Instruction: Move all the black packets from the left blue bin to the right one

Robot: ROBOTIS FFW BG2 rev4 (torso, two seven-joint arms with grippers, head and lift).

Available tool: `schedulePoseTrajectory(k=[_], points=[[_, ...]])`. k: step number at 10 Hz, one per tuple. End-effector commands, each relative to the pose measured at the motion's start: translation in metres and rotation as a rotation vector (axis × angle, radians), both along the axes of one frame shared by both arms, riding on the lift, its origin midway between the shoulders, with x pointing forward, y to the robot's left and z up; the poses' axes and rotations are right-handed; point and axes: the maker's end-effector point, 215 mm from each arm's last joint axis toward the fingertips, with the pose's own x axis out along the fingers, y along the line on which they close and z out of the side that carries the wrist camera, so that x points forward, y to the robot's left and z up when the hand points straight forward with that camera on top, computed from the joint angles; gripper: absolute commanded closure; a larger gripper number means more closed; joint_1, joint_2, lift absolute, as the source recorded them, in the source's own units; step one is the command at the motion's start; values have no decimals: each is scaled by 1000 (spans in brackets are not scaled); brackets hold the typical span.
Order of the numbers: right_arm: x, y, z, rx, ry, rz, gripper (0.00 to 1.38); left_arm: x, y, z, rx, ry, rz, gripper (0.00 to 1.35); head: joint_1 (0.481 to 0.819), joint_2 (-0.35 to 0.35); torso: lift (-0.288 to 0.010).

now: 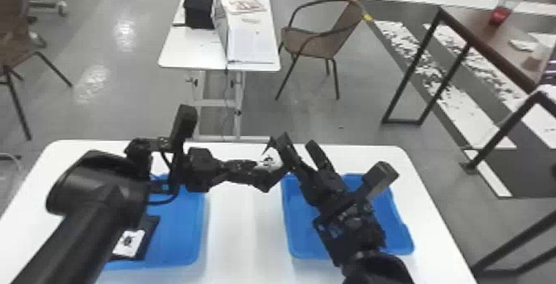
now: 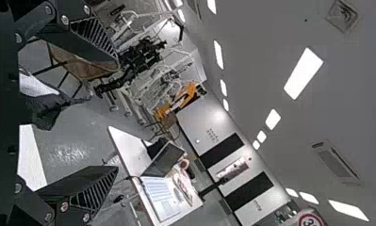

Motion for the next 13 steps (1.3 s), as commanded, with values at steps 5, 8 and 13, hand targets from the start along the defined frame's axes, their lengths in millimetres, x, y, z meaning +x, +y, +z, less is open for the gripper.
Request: schedulePoseTrajectory(k=[5,8,13], points=[[4,30,-16,-7,44,104,986,0,-13,15,-43,-13,-14,1214,695,-138,0],[2,29,-19,1,47,93,1277,-1,-14,17,-68,-14,-9,1211,695,-136,0],[17,-18,-18,3,32,0,1279,-11,18,-14,-113,127,142,245,695,-141,0]])
